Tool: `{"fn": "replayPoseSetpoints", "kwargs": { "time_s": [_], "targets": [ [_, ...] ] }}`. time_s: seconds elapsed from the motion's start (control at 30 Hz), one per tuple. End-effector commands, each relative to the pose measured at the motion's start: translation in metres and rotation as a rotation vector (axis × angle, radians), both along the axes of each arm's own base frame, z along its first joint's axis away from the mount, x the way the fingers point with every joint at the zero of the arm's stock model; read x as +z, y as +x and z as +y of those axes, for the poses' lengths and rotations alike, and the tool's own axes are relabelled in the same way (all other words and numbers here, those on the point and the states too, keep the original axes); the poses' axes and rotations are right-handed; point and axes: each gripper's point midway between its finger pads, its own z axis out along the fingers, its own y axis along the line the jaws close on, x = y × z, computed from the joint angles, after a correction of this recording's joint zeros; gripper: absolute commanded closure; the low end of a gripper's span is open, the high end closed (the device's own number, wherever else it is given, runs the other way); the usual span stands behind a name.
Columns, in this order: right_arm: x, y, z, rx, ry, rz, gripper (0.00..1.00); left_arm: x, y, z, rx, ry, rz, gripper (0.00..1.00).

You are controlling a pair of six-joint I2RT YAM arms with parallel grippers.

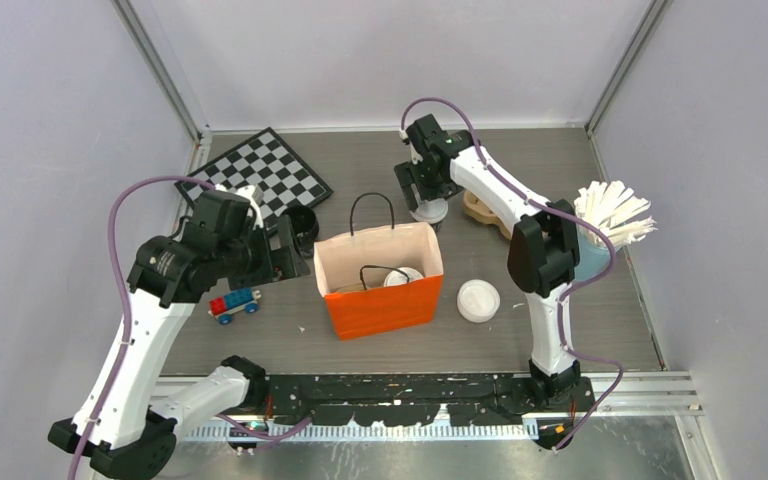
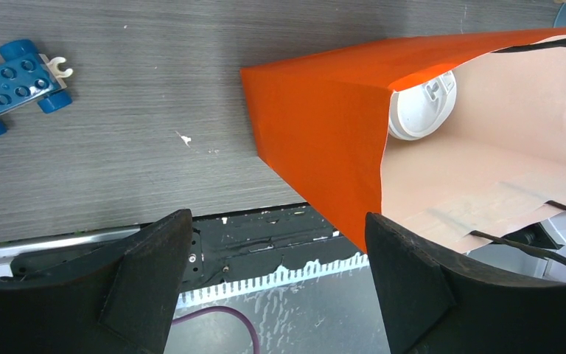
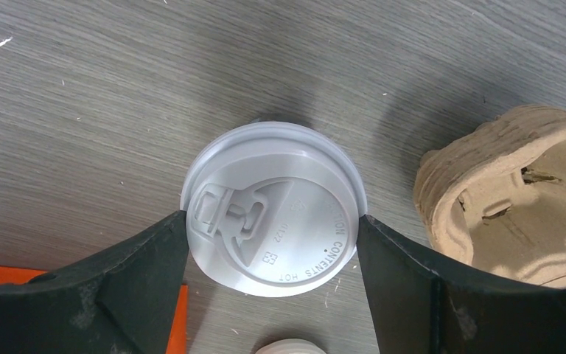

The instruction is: Pack the takeout coffee

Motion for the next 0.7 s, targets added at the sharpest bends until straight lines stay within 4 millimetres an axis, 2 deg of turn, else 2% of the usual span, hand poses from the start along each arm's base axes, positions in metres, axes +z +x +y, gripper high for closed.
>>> {"fn": "replayPoseSetpoints", "kwargs": {
  "time_s": [0.0,0.1,0.2,0.33,0.47,0.57,0.67],
  "targets": [
    [0.024,-0.006,-0.004,0.002,0.016,-0.041,0.18,0.013,0.000,0.001,-0.011,-0.009,-0.040,0.12],
    [0.036,-0.007,-0.009,-0.005,0.020,-0.066,0.19,0.014,0.003,0.001,-0.007,-0.005,-0.057,0.12],
    [0.062,-0.005,-0.013,-0.015,0.034,-0.125,0.19,0.019,0.009,0.002,-0.003,0.004,-0.079,0.12],
    [0.108,-0.004,-0.017,-0.049,0.078,-0.210,0.20,0.027,0.016,-0.005,-0.002,-0.021,-0.085,0.12],
    [0.160,-0.011,-0.029,-0.080,0.104,-0.306,0.20,0.037,0.023,-0.019,0.004,-0.101,-0.090,0.15],
    [0.202,-0.027,-0.034,-0.067,0.159,-0.377,0.21,0.042,0.026,-0.030,-0.010,-0.163,-0.105,0.19],
    [0.241,-0.048,-0.033,-0.020,0.254,-0.452,0.21,0.038,0.027,-0.037,-0.042,-0.187,-0.098,0.23]
  ]
}}
